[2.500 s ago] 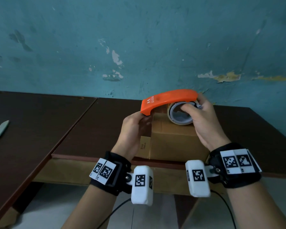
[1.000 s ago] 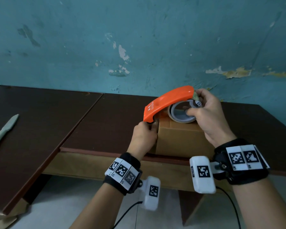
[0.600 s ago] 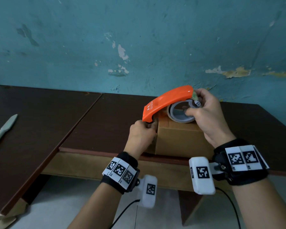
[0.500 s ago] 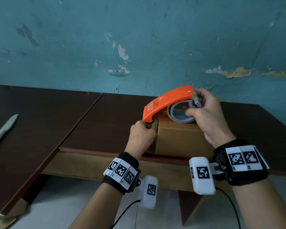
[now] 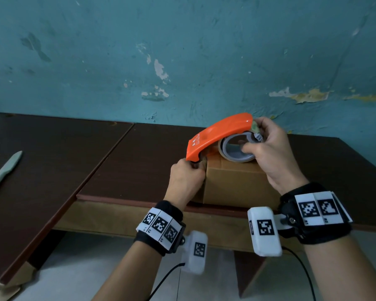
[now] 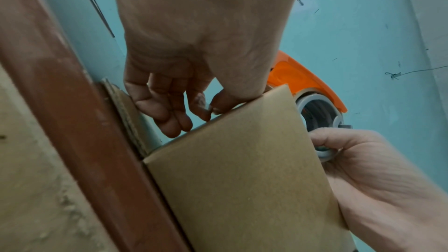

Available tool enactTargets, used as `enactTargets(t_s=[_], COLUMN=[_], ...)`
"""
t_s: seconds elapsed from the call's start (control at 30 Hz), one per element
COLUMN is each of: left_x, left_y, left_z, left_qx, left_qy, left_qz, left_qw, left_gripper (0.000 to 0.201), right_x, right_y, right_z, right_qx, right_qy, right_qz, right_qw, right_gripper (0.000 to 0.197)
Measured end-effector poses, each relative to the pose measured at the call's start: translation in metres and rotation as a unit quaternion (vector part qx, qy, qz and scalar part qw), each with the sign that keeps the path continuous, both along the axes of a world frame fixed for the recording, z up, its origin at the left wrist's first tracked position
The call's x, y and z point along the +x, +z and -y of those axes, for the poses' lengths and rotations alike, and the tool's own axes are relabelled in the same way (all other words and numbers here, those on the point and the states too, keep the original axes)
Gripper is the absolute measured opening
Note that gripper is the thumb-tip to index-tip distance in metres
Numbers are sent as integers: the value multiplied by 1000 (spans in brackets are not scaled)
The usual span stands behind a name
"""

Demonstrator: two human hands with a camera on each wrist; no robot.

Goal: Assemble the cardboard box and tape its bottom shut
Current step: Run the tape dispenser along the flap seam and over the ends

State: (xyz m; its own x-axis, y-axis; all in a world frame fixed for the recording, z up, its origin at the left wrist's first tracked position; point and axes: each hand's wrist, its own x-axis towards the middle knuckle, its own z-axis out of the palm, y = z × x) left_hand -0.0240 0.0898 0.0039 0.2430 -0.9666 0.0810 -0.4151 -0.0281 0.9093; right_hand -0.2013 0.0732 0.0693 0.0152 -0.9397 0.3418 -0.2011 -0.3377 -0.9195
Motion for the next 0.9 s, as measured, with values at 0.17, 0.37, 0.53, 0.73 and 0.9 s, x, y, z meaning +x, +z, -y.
enactTargets(t_s=[0.17,0.37,0.53,0.73,0.9], left_x=[0,0,2,5,11], left_y=[-1,-3,-5,-7,-13], left_z=[2,3,5,8,14], left_qx=[3,3,-2,-5,28], left_qy=[-3,-6,-6,-9,-26], left_qz=[-2,-7,-8,14,-3], left_qw=[1000,1000,1000,1000,999], left_gripper=[35,35,32,33,47], right_x=[-1,0,-1,-1,-1], right_y=[0,0,1,2,1], right_z=[-1,-1,-1,-1,-1], right_qx=[-2,-1,-2,1,0], right_qy=[1,0,4,4,4], right_qz=[-4,-3,-4,-4,-6], right_qw=[1000,1000,1000,1000,1000], right_gripper=[43,44,42,40,40])
